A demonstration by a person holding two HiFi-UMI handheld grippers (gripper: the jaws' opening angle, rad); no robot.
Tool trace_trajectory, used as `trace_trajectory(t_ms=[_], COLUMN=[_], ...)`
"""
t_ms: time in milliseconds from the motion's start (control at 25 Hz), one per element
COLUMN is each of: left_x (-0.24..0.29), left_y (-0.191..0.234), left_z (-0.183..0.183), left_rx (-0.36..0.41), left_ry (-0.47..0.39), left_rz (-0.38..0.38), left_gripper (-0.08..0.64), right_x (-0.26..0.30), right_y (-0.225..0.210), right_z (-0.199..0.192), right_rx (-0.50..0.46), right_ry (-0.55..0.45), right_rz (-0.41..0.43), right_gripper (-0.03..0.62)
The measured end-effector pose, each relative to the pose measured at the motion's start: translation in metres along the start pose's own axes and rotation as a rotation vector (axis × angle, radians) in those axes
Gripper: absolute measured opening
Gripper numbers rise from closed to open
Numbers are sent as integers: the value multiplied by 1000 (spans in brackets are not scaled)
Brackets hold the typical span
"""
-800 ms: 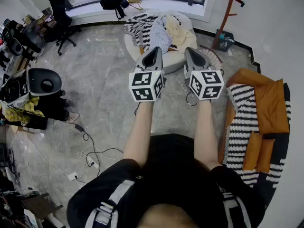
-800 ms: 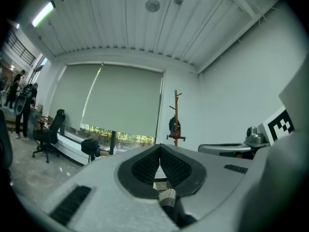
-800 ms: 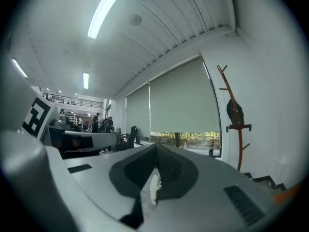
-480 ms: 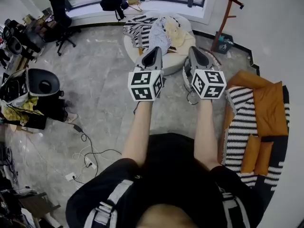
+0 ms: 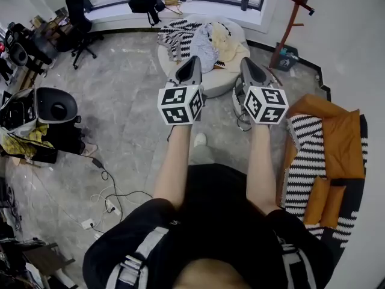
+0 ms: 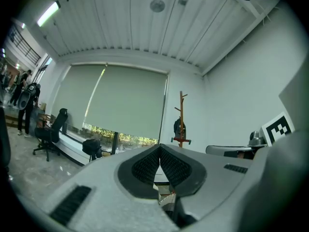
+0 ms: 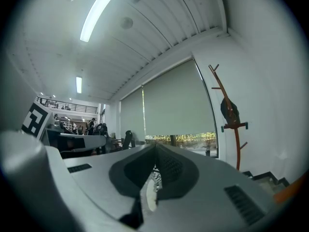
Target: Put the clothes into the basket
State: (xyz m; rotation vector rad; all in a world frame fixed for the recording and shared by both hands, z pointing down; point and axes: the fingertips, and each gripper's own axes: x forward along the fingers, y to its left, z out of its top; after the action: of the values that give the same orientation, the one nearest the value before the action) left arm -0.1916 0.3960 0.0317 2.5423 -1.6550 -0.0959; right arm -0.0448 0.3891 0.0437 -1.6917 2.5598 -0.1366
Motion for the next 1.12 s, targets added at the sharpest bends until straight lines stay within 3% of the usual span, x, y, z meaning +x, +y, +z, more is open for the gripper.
trace_trajectory(t_ms=[280,560,680,840,960,1120], left_x=[51,138,186,241,280,333], left_y=[19,79,101,136,175,228], left_z=[-15,-36,-42,-56,-82,-117], left_rx=[-4,-52,-45,-7,-33,-90], left_ry=[-11,12,54,126,185,256], left_rz=[-15,-6,-7,3,32,80], left_gripper=[9,9,9,9,9,9], right_x=[48,141,184,233,279,350], right_y=[-38,-63,-87,-128,-148,-165], right_z=[-16,-40,-50,-71,-103,-124], right_rx=[11,20,72,162,208,205], right_ry=[15,36,55,57,91,142], right_rz=[-2,10,4,-81,-133,-135], right_gripper=[12,12,12,12,12,12])
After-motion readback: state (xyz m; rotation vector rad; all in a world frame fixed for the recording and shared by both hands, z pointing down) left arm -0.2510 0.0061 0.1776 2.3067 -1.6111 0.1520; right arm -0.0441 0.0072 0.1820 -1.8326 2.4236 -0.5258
